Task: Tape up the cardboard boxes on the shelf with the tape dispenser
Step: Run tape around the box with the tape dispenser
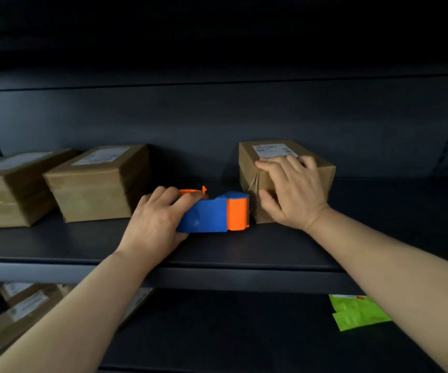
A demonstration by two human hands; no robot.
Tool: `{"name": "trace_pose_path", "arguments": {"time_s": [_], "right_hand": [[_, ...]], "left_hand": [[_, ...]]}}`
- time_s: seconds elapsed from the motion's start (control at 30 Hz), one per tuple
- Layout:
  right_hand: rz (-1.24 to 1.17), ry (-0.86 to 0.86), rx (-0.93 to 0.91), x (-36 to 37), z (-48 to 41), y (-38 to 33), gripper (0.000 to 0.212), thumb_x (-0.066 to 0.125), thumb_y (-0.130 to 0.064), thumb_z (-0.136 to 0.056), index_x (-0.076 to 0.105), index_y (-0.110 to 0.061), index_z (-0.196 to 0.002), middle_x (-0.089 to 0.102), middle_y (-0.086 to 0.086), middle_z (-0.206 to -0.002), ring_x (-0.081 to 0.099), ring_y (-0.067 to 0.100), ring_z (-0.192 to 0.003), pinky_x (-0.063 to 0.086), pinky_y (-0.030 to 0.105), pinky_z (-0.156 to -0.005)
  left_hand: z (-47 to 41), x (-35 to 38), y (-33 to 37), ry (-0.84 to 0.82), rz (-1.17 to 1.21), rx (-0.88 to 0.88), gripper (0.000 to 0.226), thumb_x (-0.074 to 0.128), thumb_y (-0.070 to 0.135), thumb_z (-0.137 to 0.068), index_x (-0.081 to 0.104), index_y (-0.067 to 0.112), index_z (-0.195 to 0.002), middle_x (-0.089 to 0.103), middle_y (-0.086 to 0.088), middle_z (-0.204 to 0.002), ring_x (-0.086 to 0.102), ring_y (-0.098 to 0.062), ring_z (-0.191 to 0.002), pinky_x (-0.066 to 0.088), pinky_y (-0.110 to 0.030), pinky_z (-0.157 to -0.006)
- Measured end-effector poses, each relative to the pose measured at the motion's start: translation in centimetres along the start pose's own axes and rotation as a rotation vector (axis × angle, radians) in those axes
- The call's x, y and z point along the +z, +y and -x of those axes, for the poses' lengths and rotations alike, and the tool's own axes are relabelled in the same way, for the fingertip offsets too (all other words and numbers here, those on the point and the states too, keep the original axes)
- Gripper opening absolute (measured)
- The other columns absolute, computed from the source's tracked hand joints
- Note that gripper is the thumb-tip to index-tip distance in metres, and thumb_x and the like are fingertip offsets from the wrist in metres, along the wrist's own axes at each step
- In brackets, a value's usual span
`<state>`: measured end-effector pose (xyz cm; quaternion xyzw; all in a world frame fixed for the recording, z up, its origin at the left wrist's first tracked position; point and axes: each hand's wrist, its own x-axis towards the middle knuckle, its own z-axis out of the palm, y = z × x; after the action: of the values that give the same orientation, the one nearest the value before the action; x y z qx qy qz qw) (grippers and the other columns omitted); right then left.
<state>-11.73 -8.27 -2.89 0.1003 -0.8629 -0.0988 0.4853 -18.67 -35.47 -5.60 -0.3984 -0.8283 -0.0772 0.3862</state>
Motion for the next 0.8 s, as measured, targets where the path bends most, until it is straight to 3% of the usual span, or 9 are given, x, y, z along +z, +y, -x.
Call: {"name": "trace_pose_path", "arguments": {"time_s": [0.1,0.23,0.37,0.43,0.5,0.63,0.73,0.8], "right_hand": [[0.017,0.059,0.064,0.6,-0.3,-0.4,0.036,0.043,-0.031,-0.087,0.064,-0.012,-0.110,0.068,0.006,-0.100,0.061,0.027,-0.087,0.030,0.039,-0.078],[-0.055,0.025,0.207,-0.3,-0.5,-1.2,0.033,0.038,-0.036,-0.091,0.063,-0.017,-0.100,0.067,0.000,-0.097,0.060,0.023,-0.089,0.029,0.038,-0.078],[-0.095,-0.064,0.340,-1.4,-1.1,-1.3,0.042,0.036,-0.057,-0.093,0.060,-0.023,-0.094,0.067,-0.005,-0.098,0.061,0.019,-0.095,0.034,0.041,-0.087],[-0.082,-0.100,0.429,-1.8,-1.2,-1.5,0.050,0.039,-0.073,-0.084,0.058,-0.027,-0.092,0.065,-0.009,-0.098,0.059,0.015,-0.098,0.031,0.043,-0.097],[-0.082,-0.107,0.497,-2.0,-1.2,-2.1,0.052,0.048,-0.077,-0.077,0.057,-0.028,-0.090,0.064,-0.011,-0.097,0.058,0.014,-0.100,0.025,0.046,-0.107],[-0.164,-0.088,0.493,-2.3,-0.9,-1.9,0.030,0.068,-0.050,-0.078,0.058,-0.028,-0.095,0.063,-0.009,-0.103,0.058,0.018,-0.106,0.015,0.046,-0.114],[-0.353,-0.150,0.439,-3.1,-0.2,-0.7,0.027,0.071,-0.040,-0.080,0.064,-0.033,-0.106,0.059,-0.013,-0.111,0.053,0.015,-0.116,0.002,0.044,-0.116],[-0.483,-0.189,0.419,-3.6,0.3,-0.3,0.029,0.067,-0.040,-0.081,0.063,-0.042,-0.110,0.055,-0.017,-0.114,0.050,0.014,-0.121,-0.006,0.050,-0.117]], "left_hand": [[-0.1,-0.1,0.0,-0.005,-0.006,0.002,0.078,0.087,0.013,-0.055,0.057,0.023,-0.127,0.057,-0.004,-0.095,0.055,-0.031,-0.087,0.049,-0.044,-0.069],[0.2,-0.6,0.2,0.016,-0.010,0.024,0.079,0.087,0.015,-0.056,0.054,0.025,-0.127,0.057,-0.004,-0.096,0.055,-0.030,-0.088,0.050,-0.044,-0.072],[0.3,-1.0,0.5,0.058,-0.022,0.072,0.074,0.085,0.018,-0.058,0.058,0.023,-0.127,0.058,-0.003,-0.094,0.054,-0.028,-0.087,0.048,-0.044,-0.077],[0.2,-1.1,0.6,0.059,-0.032,0.091,0.073,0.085,0.018,-0.059,0.059,0.023,-0.127,0.058,-0.002,-0.093,0.055,-0.028,-0.088,0.047,-0.044,-0.079],[0.1,-1.1,0.7,0.057,-0.037,0.105,0.074,0.085,0.018,-0.058,0.059,0.022,-0.127,0.058,-0.003,-0.093,0.056,-0.029,-0.087,0.047,-0.044,-0.080],[0.2,-1.2,0.7,0.064,-0.033,0.118,0.077,0.086,0.019,-0.057,0.056,0.023,-0.128,0.059,-0.003,-0.093,0.056,-0.029,-0.087,0.046,-0.043,-0.079],[0.0,-1.1,0.8,0.059,-0.033,0.155,0.085,0.088,0.020,-0.053,0.051,0.025,-0.129,0.059,-0.003,-0.094,0.057,-0.028,-0.087,0.046,-0.044,-0.081],[-0.2,-1.1,1.1,0.053,-0.047,0.193,0.088,0.088,0.020,-0.052,0.048,0.026,-0.130,0.061,-0.003,-0.096,0.059,-0.029,-0.089,0.045,-0.046,-0.085]]}}
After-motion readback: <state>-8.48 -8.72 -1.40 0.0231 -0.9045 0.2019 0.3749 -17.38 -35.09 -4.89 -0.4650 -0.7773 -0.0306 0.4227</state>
